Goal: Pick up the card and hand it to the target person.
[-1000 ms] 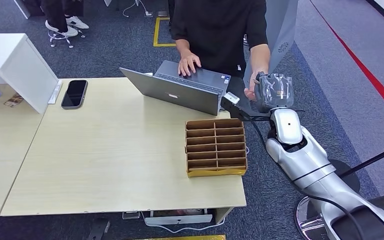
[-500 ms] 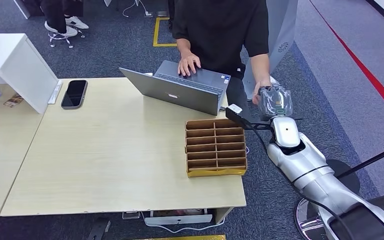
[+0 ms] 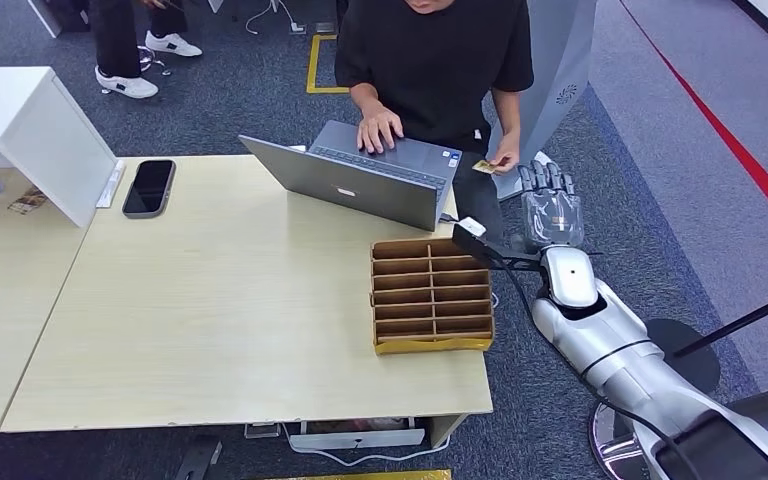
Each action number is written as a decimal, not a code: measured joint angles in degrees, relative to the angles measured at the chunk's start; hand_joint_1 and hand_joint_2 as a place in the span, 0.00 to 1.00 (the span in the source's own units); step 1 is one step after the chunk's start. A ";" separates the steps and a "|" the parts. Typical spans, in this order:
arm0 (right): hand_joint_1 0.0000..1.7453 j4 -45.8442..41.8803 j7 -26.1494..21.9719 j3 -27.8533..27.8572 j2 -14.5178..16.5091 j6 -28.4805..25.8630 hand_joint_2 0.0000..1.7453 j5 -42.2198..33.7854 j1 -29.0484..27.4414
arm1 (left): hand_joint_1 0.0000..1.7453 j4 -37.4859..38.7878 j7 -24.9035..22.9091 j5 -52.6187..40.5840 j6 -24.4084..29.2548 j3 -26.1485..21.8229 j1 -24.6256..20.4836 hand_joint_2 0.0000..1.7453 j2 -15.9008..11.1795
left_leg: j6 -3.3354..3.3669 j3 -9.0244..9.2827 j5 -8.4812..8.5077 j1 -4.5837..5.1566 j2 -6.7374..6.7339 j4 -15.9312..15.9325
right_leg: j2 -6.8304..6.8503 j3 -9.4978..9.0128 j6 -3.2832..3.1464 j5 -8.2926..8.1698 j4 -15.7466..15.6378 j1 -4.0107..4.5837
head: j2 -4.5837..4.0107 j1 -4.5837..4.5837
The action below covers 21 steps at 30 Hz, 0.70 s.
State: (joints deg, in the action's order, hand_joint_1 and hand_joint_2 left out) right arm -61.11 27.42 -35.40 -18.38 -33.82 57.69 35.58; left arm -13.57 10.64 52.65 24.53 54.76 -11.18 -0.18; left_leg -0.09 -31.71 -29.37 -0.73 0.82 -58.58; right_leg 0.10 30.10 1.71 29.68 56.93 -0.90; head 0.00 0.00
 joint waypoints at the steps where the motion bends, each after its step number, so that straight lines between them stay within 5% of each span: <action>1: 0.00 -1.83 -0.17 1.06 0.05 -1.62 1.00 0.12 -1.04 | 0.00 0.01 0.14 0.07 0.02 -0.15 0.10 0.00 0.04 | 0.00 -0.01 -0.02 0.00 0.01 -0.02 | 0.01 0.01 0.01 0.02 0.02 0.00 | 0.00 0.00; 6: 0.00 -9.18 -3.12 5.67 1.85 -6.08 1.00 -0.58 -5.82 | 0.00 0.11 0.42 0.15 0.11 -0.45 0.48 0.00 0.10 | -0.01 0.06 0.00 -0.01 -0.03 0.04 | -0.02 -0.05 -0.03 0.00 -0.05 0.01 | 0.00 0.00; 11: 0.00 -13.57 -12.84 13.74 7.77 -6.18 1.00 -2.38 -10.91 | 0.00 0.18 0.46 0.15 0.14 -0.66 0.71 0.00 0.06 | -0.02 0.00 -0.02 0.00 -0.11 0.01 | -0.10 0.05 -0.03 0.00 0.04 0.00 | 0.00 0.00; 21: 0.00 -14.91 -26.59 18.61 16.48 -6.18 1.00 -10.78 -16.57 | 0.00 0.24 1.17 0.60 0.37 -1.47 0.81 0.00 -0.10 | -0.03 -0.01 -0.01 -0.02 -0.09 0.02 | -0.10 0.05 -0.02 -0.01 0.04 0.03 | 0.00 0.00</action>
